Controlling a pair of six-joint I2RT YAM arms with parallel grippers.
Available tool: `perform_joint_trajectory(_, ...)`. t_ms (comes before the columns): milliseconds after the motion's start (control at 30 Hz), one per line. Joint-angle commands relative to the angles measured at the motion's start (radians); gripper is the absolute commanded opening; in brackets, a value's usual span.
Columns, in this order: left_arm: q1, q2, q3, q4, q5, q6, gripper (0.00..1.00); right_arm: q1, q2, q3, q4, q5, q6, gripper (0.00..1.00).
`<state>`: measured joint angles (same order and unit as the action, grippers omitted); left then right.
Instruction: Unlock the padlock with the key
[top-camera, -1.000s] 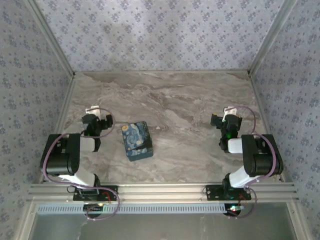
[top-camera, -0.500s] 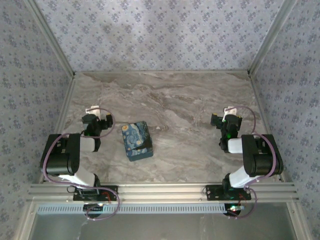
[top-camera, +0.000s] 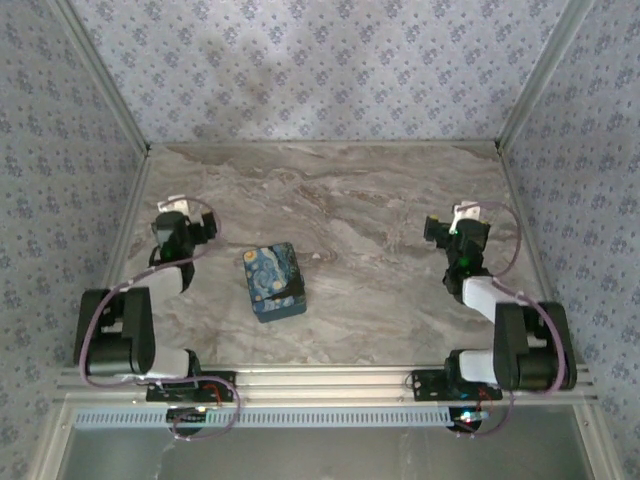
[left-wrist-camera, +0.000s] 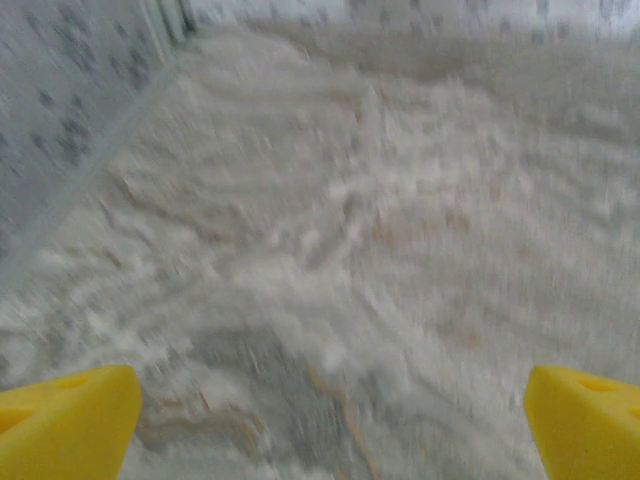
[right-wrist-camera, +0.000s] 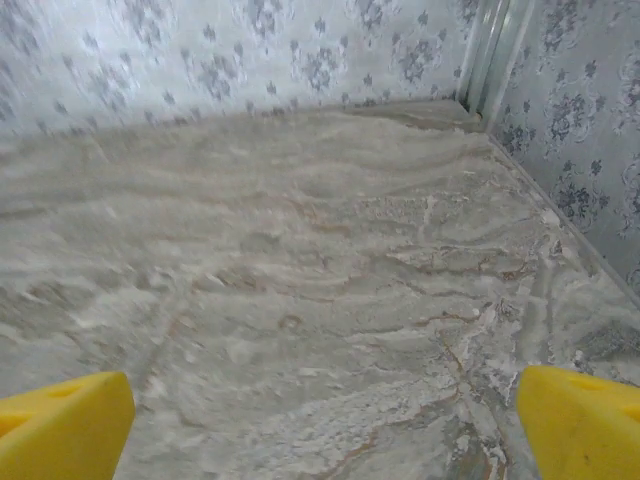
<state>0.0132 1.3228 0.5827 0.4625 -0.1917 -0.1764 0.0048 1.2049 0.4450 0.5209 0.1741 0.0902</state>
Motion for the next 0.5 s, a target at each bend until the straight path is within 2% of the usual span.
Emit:
perform_joint_trajectory(0,0.016,-0.066,0.061,-0.220,-0.009,-0.273,0.98,-0.021,-0.116,0.058,-0.331,-0.034,0.284,1.00)
perform_joint_trajectory(33,0.032,-0.073,0.073,-0.250,0.057,-0.327,0.98,-0.037,-0.143,0.088,-0.487,-0.031,0.480,1.00)
perform_joint_trajectory(67,0.039,-0.070,0.088,-0.283,0.124,-0.364,0.98,-0.075,-0.146,0.086,-0.488,-0.162,0.531,1.00)
perform_joint_trajectory(133,0.037,-0.058,0.119,-0.363,0.231,-0.413,0.98,-0.119,-0.133,0.088,-0.457,-0.344,0.529,0.99)
perform_joint_trajectory(167,0.035,-0.047,0.128,-0.389,0.295,-0.439,0.97,-0.110,-0.133,0.101,-0.484,-0.373,0.531,0.98)
perform_joint_trajectory(267,-0.013,-0.040,0.108,-0.448,0.420,-0.487,0.93,-0.032,-0.156,0.130,-0.570,-0.369,0.500,0.98)
perform_joint_trajectory(467,-0.170,-0.114,0.019,-0.512,0.457,-0.565,0.93,0.168,-0.126,0.184,-0.676,-0.348,0.494,0.99)
